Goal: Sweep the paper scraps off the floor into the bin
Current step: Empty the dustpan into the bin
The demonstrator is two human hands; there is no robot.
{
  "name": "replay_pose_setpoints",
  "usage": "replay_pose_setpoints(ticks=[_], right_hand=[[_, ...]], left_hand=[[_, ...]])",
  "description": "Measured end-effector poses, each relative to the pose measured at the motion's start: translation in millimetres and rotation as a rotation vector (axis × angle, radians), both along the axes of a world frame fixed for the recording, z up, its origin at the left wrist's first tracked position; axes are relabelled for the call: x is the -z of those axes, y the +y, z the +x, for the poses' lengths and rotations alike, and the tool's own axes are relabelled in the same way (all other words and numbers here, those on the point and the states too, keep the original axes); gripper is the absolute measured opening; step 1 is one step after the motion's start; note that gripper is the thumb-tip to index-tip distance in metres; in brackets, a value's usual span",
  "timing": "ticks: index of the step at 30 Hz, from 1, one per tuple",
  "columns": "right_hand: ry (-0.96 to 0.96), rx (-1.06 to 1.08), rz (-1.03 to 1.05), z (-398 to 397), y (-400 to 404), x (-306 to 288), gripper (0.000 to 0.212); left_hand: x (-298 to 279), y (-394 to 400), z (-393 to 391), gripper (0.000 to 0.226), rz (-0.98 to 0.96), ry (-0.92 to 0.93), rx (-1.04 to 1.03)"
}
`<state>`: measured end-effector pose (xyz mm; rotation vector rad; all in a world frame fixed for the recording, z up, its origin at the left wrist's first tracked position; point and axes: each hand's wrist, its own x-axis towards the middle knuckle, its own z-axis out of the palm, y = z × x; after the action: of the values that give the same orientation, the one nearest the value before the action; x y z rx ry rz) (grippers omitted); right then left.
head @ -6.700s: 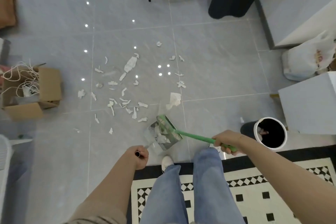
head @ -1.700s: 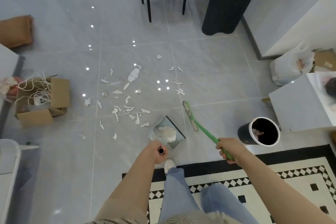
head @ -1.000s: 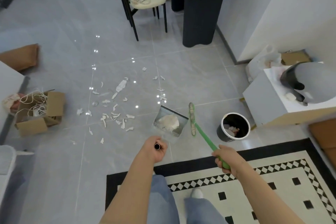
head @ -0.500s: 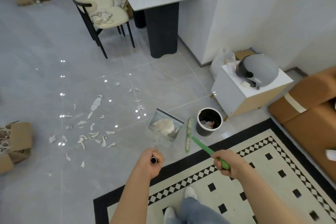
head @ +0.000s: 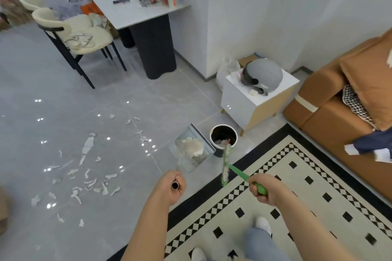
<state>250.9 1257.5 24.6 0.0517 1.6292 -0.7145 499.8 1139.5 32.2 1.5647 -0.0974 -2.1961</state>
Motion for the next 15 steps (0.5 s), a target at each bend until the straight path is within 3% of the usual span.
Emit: replay_pose_setpoints(ticks=[3,7,15], right_hand=[[-0.047,0.064,0.002,-22,-7,4,0.01],[-0.141,0.118,-0.034,-67,-19,15,0.016],[-0.169,-0.014,0.041,-196,-41,36,0.012]], left_hand=[[-1,-7,-22,0.016,-0.015,-0.029,0.056],[-5,-15,-64,0.017,-0.021,-0.079,0.073],[-9,-21,-199,0.015,-0.042,-0.256,0.071]])
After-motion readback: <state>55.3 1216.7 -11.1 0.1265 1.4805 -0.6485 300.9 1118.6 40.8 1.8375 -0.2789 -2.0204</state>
